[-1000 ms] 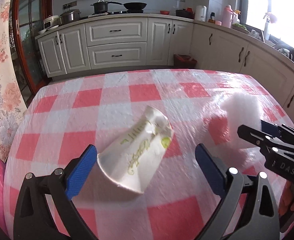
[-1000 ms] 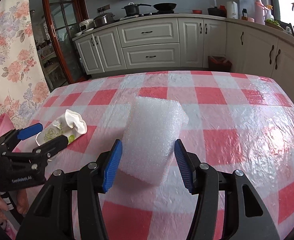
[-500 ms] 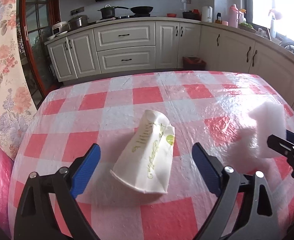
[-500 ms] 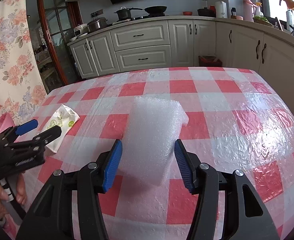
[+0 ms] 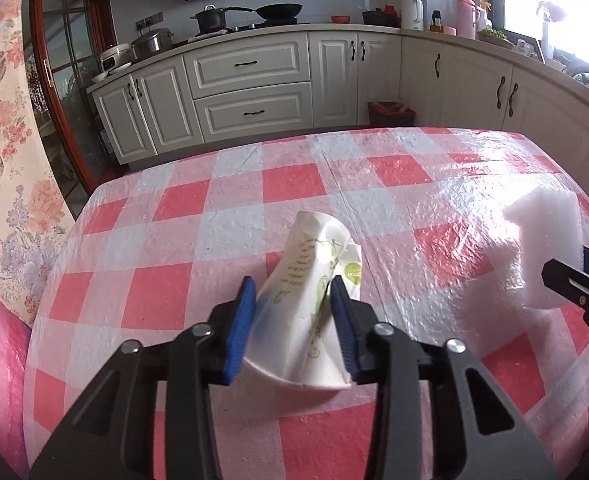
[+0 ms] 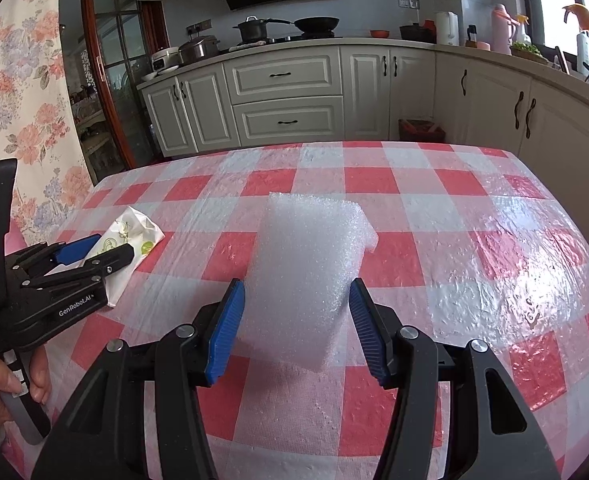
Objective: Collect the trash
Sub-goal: 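Lift the foam block and paper packet and carry them over the pink bin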
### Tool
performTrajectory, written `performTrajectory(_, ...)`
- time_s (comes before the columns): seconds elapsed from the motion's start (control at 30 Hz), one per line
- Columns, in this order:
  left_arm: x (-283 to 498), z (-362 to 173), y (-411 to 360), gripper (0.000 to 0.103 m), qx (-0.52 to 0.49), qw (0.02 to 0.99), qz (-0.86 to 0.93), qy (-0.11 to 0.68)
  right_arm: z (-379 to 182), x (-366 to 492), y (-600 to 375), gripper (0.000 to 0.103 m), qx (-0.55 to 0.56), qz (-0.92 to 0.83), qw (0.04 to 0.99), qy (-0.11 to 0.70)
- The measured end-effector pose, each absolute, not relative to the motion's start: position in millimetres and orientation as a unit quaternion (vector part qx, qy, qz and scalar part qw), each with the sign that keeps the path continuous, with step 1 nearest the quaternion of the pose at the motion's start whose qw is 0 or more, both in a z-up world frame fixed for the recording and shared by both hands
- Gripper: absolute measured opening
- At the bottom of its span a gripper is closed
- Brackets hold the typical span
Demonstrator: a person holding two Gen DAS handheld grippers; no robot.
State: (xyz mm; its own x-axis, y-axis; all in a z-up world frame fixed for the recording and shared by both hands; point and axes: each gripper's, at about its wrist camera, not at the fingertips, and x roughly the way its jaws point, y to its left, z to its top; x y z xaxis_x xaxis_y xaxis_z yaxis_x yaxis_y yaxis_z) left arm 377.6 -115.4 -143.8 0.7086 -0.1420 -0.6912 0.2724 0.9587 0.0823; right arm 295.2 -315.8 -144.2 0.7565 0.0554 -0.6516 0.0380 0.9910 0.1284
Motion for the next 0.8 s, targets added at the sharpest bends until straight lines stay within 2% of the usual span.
performTrajectory(0.2, 367, -138, -119, 0.026, 0.096, 0.927, -0.124, 0.340, -144, 295, -313, 0.052, 0.057, 0.003, 0.936, 0.347)
performTrajectory(0.8, 242, -126, -94, 0.024, 0.067, 0.944, -0.124, 0.300, -130, 223, -271, 0.052, 0.015, 0.034, 0.943, 0.330)
